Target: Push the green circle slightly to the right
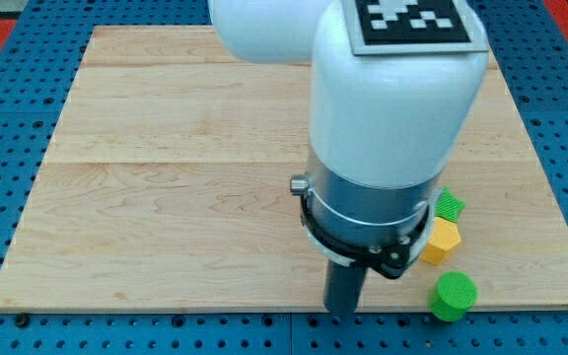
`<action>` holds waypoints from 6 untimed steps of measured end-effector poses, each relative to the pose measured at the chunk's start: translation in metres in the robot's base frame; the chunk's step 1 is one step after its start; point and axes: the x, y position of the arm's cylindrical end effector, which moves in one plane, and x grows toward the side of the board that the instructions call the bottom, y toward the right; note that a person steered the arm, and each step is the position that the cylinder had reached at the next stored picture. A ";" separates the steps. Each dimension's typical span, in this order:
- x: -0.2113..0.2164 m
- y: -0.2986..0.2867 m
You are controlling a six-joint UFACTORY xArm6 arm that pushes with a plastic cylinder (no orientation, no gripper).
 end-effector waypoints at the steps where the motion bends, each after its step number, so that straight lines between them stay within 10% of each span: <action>1: 0.000 0.013; 6: -0.024 0.104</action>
